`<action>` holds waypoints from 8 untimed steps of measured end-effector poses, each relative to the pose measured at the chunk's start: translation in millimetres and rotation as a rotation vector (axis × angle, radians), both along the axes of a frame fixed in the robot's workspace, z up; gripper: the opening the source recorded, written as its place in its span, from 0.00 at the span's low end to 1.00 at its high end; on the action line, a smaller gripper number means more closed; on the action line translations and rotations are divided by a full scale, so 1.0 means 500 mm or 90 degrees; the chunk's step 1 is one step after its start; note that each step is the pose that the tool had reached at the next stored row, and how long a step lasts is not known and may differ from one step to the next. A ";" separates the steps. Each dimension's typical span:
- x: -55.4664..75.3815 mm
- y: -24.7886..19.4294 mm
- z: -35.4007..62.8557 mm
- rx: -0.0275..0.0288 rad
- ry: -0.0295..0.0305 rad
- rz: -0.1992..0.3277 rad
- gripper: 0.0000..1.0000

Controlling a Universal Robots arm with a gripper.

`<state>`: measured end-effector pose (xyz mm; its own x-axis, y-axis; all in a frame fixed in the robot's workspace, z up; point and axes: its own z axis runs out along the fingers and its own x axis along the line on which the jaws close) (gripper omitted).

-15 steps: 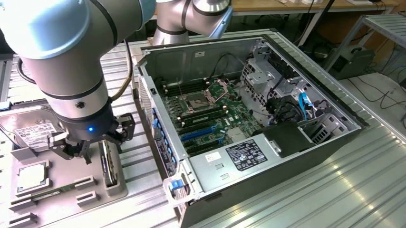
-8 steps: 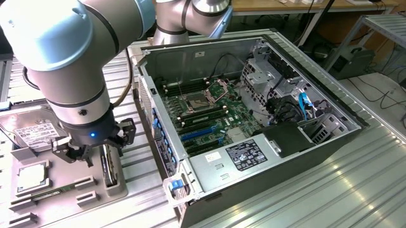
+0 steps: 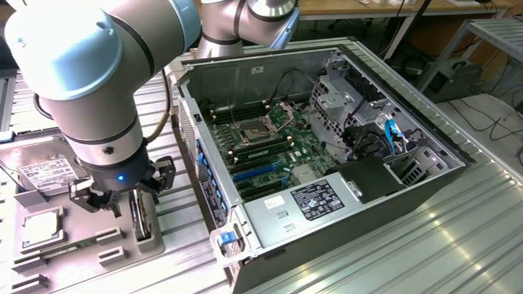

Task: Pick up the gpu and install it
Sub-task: 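Pick up the gpu and move the gpu toward the slot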

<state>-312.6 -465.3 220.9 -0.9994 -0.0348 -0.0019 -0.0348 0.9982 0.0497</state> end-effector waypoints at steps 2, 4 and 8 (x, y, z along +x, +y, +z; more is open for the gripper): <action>0.000 0.0000 0.000 0.0001 -0.0001 0.000 0.66; 0.000 0.0002 0.000 0.0001 -0.0001 0.000 0.66; 0.000 0.0156 0.000 0.0001 -0.0001 -0.001 0.66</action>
<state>-312.6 -457.5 220.8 -0.9994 -0.0340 -0.0020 -0.0341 0.9982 0.0499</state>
